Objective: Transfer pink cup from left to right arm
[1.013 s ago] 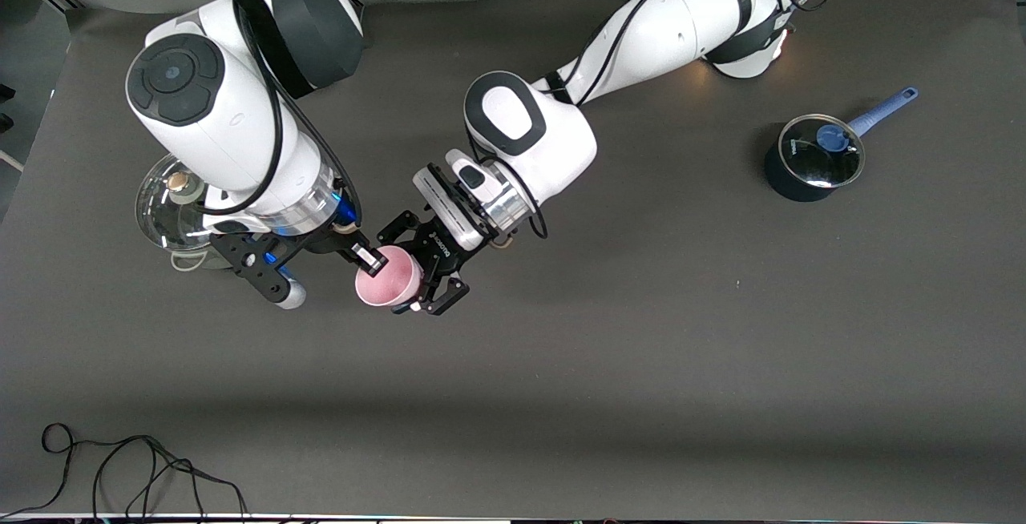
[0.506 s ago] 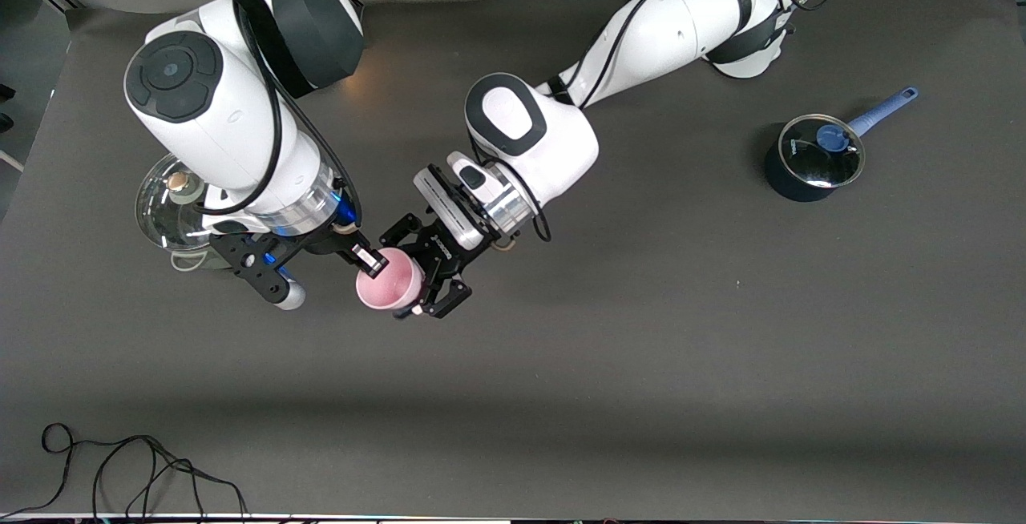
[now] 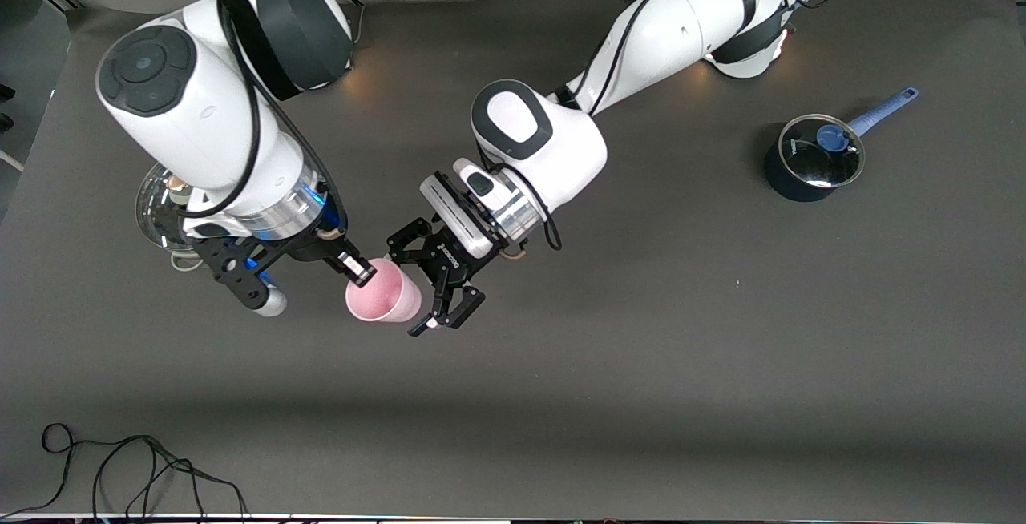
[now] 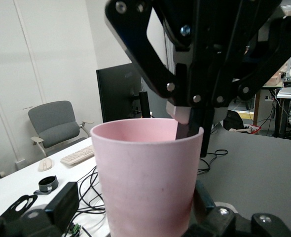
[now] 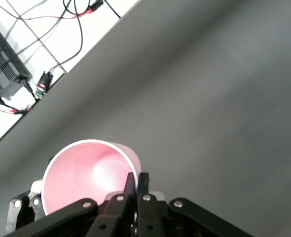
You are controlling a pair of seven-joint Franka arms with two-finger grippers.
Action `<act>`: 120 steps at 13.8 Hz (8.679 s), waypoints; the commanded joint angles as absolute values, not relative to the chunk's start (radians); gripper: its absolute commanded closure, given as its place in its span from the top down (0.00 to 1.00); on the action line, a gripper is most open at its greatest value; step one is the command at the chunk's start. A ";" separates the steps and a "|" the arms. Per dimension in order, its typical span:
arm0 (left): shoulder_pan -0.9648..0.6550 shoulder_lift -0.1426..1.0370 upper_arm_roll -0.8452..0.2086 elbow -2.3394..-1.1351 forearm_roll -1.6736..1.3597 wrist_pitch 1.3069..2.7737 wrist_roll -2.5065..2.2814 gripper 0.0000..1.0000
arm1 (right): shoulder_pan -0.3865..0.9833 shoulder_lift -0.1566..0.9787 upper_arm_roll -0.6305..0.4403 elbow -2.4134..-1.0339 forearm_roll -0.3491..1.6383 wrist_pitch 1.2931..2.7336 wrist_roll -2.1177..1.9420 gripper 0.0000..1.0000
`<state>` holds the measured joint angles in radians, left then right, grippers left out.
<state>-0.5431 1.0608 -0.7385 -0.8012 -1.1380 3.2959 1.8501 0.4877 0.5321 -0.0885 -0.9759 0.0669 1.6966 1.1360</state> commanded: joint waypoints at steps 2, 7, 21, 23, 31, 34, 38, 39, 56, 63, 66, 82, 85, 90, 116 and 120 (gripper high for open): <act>-0.465 1.031 -0.706 -0.848 -1.079 3.257 1.818 1.00 | 0.439 0.542 -0.103 -0.953 0.011 1.707 1.072 0.00; -0.202 0.930 -0.706 -1.096 -0.958 2.926 1.819 1.00 | 0.345 0.529 -0.103 -0.954 0.011 1.724 0.982 0.00; 0.396 0.755 -0.706 -1.158 -0.335 1.640 1.534 1.00 | -0.124 0.471 -0.107 -1.072 0.035 1.623 -0.236 0.00; 0.426 0.683 -0.706 -1.161 -0.200 1.518 1.467 1.00 | -0.172 0.448 -0.107 -1.115 0.046 1.612 -0.391 0.00; 0.436 0.402 -0.700 -1.152 0.185 1.315 0.932 1.00 | -0.170 0.391 -0.103 -1.454 0.150 1.922 -0.434 0.00; 0.436 0.361 -0.680 -1.152 0.232 1.289 0.576 1.00 | -0.160 0.420 -0.092 -1.578 0.150 2.124 -0.434 0.00; 0.439 0.359 -0.683 -1.152 0.218 1.229 0.145 1.00 | -0.135 0.530 -0.091 -1.644 0.150 2.307 -0.454 0.00; 0.440 0.360 -0.681 -1.152 0.216 1.232 0.094 1.00 | -0.137 0.558 -0.091 -1.646 0.150 2.347 -0.468 0.00; 0.434 0.373 -0.670 -1.192 0.212 1.236 0.060 1.00 | -0.146 0.657 -0.077 -1.635 0.150 2.456 -0.486 0.98; 0.207 0.313 -0.425 -1.213 0.206 1.239 0.051 1.00 | -0.138 0.623 -0.081 -1.623 0.137 2.393 -0.509 0.99; 0.106 0.299 -0.291 -1.221 0.149 1.259 0.063 1.00 | -0.133 0.528 -0.084 -1.582 0.046 2.188 -0.508 0.99; 0.043 0.000 -0.070 -1.714 0.002 1.701 0.216 1.00 | -0.011 -0.073 -0.081 -1.782 -0.026 1.706 -0.074 1.00; 0.087 0.003 -0.109 -1.709 -0.002 1.709 0.258 1.00 | 0.020 -0.083 -0.081 -1.786 -0.026 1.703 -0.016 1.00; 0.097 0.025 -0.109 -1.709 -0.003 1.684 0.259 1.00 | 0.020 -0.063 -0.077 -1.727 -0.014 1.710 0.038 1.00; 0.104 0.074 -0.107 -1.565 0.003 1.476 0.253 1.00 | -0.017 -0.047 -0.037 -1.661 0.011 1.531 -0.067 1.00; 0.104 0.075 -0.107 -1.565 0.003 1.474 0.255 1.00 | -0.015 -0.051 -0.038 -1.660 0.011 1.513 -0.147 1.00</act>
<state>0.0963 0.0836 -0.1020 -1.5631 0.0072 1.4856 0.2430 -0.0098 -0.0375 -0.0401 -1.6609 -0.0036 1.5268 -0.1099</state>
